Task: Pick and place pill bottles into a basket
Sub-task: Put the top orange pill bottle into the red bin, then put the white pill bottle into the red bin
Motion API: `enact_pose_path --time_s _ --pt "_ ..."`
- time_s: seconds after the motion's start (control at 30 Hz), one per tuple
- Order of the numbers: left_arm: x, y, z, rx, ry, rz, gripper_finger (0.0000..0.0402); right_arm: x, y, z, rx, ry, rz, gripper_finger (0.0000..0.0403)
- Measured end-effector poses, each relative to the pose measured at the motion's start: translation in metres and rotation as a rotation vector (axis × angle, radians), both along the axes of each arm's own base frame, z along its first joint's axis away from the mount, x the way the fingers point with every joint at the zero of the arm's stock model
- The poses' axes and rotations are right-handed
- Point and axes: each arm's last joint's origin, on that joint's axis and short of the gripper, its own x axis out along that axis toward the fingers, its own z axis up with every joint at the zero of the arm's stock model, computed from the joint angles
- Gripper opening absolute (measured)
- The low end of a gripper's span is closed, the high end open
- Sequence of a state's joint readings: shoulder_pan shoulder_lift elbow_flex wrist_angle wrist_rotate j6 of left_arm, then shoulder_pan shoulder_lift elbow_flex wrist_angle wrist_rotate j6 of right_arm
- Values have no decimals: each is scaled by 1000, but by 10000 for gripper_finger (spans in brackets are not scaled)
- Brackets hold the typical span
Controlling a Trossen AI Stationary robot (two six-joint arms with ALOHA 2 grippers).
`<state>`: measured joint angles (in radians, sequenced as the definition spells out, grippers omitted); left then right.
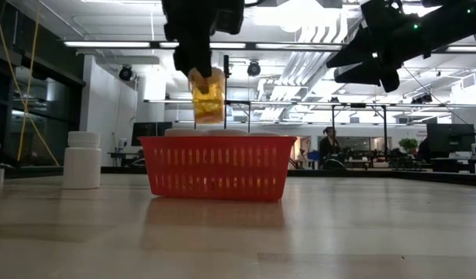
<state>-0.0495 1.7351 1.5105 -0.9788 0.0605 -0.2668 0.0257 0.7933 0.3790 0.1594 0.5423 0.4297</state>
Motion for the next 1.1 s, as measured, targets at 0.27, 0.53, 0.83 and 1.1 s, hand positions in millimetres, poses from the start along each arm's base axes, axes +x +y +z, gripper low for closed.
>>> enact_pose_path --time_s 0.27,0.53,0.83,1.1 --pt "5 -2 -13 2 48 -22 238 -1 0 -1 0 19 3 238" --pt "6 -2 -15 9 54 -38 184 -1 0 -2 1 28 5 239" --pt "3 0 -13 55 63 -42 173 -1 0 -3 1 33 4 238" --pt "-17 2 -2 89 152 -39 173 -1 1 -3 18 34 25 238"
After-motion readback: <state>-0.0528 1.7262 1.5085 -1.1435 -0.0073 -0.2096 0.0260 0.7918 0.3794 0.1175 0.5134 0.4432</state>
